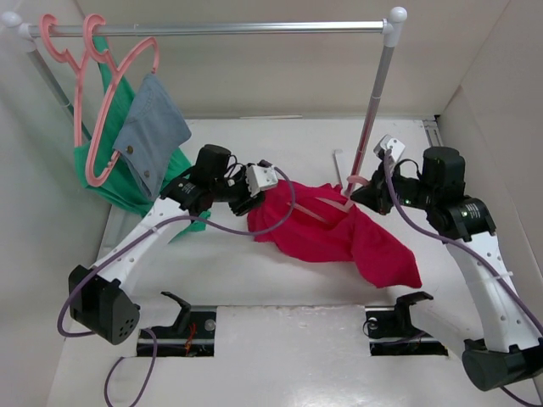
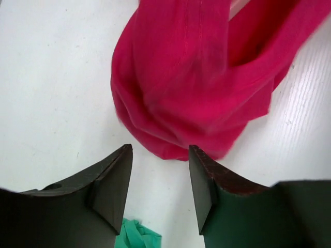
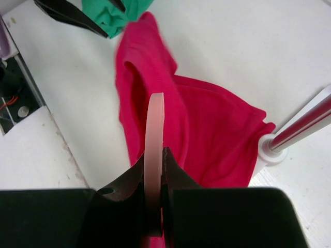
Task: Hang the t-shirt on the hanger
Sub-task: Place tshirt on hanger
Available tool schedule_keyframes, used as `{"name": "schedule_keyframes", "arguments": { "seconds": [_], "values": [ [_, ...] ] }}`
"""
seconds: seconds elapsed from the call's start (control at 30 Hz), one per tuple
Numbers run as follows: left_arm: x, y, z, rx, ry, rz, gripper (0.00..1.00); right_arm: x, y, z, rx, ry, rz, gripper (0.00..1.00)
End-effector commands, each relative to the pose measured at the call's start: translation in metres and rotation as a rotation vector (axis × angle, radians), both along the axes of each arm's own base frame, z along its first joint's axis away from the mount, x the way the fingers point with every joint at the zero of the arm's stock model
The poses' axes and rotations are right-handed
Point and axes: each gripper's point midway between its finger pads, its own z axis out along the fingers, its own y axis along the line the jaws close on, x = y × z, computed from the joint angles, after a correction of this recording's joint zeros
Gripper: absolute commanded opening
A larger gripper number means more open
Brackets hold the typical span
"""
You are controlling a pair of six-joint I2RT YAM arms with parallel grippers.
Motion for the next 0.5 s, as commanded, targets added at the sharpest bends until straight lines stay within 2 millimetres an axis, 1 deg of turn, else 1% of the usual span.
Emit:
{"name": "schedule_keyframes", "arguments": {
  "seconds": [0.0,0.07,0.1,0.13,0.17,0.2,0.23,0.27,0.3,0.33,0.37,0.4,0.43,0.47],
  "values": [
    [-0.001,-0.006,0.039,-0.058,-0.044,-0.039,0.45,-0.002,0.004,0.014,0.01,-0.041,0.057,0.0],
    [-0.005,-0.009,0.048,-0.075,-0.041,-0.06,0.45,-0.002,0.007,0.015,0.017,-0.054,0.074,0.0],
    [-0.009,-0.012,0.054,-0.081,-0.048,-0.083,0.48,0.002,0.008,0.014,0.016,-0.051,0.074,0.0],
    [-0.014,-0.014,0.052,-0.081,-0.026,-0.111,0.52,0.0,0.011,0.017,0.029,-0.059,0.096,0.0],
    [-0.018,-0.015,0.054,-0.079,-0.028,-0.135,0.56,0.001,0.015,0.015,0.033,-0.049,0.107,0.0],
    [-0.027,-0.019,0.057,-0.077,-0.029,-0.192,0.65,0.003,0.02,0.017,0.049,-0.045,0.12,0.0],
    [-0.033,-0.024,0.057,-0.083,-0.025,-0.218,0.66,0.006,0.029,0.018,0.058,-0.053,0.145,0.0],
    [-0.038,-0.027,0.06,-0.089,-0.02,-0.238,0.7,0.005,0.029,0.018,0.063,-0.044,0.142,0.0],
    [-0.047,-0.035,0.061,-0.098,-0.015,-0.274,0.71,0.005,0.042,0.02,0.078,-0.044,0.178,0.0],
    [-0.054,-0.039,0.064,-0.109,-0.018,-0.3,0.75,0.006,0.05,0.019,0.081,-0.044,0.193,0.0],
    [-0.057,-0.046,0.069,-0.126,-0.036,-0.328,0.75,0.007,0.057,0.021,0.083,-0.051,0.203,0.0],
    [-0.062,-0.052,0.074,-0.139,-0.059,-0.352,0.75,0.0,0.072,0.02,0.09,-0.044,0.255,0.0],
    [-0.071,-0.062,0.078,-0.157,-0.056,-0.376,0.75,0.007,0.083,0.026,0.099,-0.056,0.265,0.0],
    [-0.072,-0.067,0.083,-0.177,-0.059,-0.377,0.75,0.007,0.091,0.027,0.102,-0.059,0.288,0.0]
  ]
}}
